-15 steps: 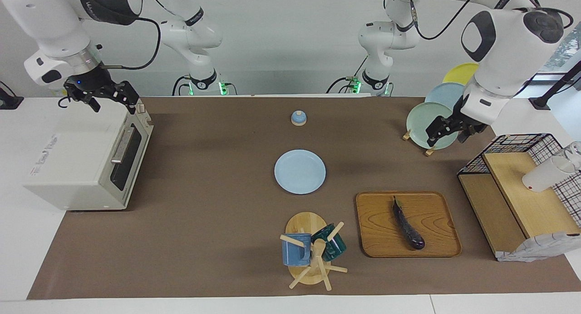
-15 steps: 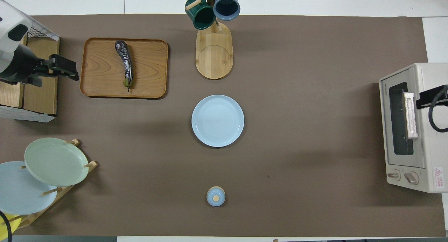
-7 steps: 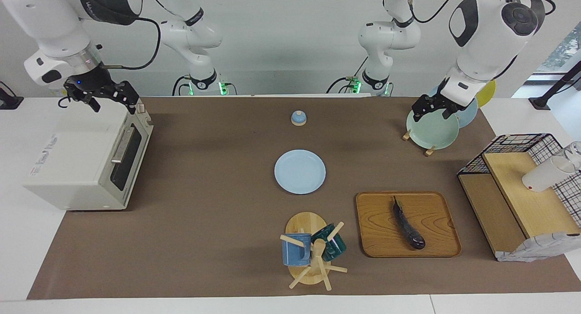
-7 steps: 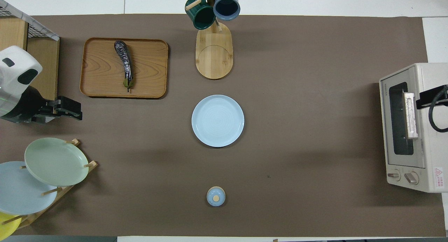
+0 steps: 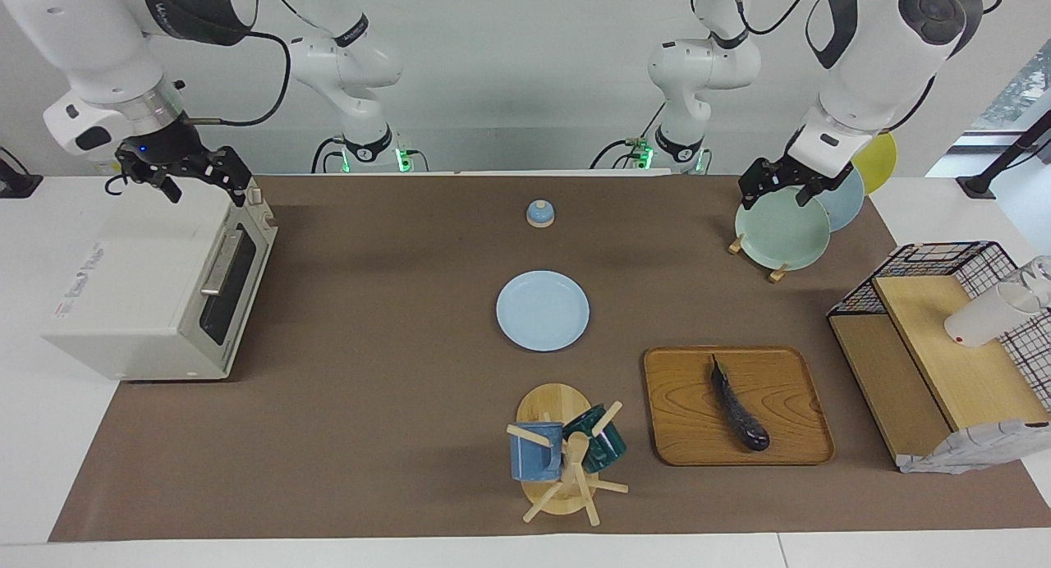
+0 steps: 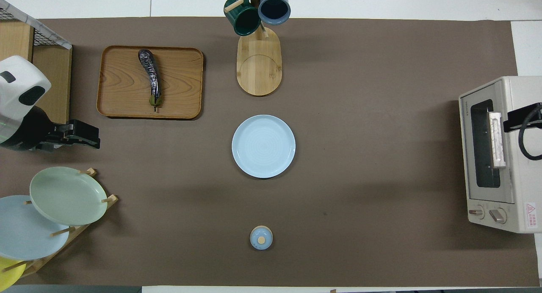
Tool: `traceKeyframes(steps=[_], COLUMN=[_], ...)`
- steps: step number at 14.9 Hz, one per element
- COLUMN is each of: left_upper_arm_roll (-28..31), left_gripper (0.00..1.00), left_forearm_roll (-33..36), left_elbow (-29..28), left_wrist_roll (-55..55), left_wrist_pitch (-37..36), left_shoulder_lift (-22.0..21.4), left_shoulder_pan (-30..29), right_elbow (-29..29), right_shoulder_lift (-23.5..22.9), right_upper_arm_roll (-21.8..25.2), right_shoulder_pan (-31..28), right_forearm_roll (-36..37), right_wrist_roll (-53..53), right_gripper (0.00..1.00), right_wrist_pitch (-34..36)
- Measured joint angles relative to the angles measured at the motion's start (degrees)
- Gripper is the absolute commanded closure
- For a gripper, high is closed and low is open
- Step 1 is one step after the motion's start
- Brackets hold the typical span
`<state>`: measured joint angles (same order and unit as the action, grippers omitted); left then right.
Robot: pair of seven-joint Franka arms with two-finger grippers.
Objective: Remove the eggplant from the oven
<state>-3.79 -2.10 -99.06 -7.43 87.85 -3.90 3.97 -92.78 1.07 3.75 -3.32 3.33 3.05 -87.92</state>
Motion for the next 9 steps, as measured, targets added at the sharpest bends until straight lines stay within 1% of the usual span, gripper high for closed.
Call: traceKeyframes(steps=[4, 9], left_upper_arm_roll=[-0.5, 0.29], left_gripper=[0.0, 0.0], left_forearm_roll=[-0.74, -1.28], left_elbow=[0.53, 0.64], left_wrist_roll=[-0.39, -0.67], left_wrist_pitch=[-0.21, 2.0], left_shoulder_lift=[0.2, 0.47], left_shoulder_pan=[-0.49, -0.59], right_elbow=[0.0, 0.0], right_shoulder_lift=[0.0, 0.0], right_upper_arm_roll=[0.0, 0.0], right_shoulder_pan=[0.0, 0.0], right_forearm_roll=[0.0, 0.0], right_wrist_roll=[0.0, 0.0], right_gripper=[0.0, 0.0], right_wrist_pitch=[0.0, 0.0])
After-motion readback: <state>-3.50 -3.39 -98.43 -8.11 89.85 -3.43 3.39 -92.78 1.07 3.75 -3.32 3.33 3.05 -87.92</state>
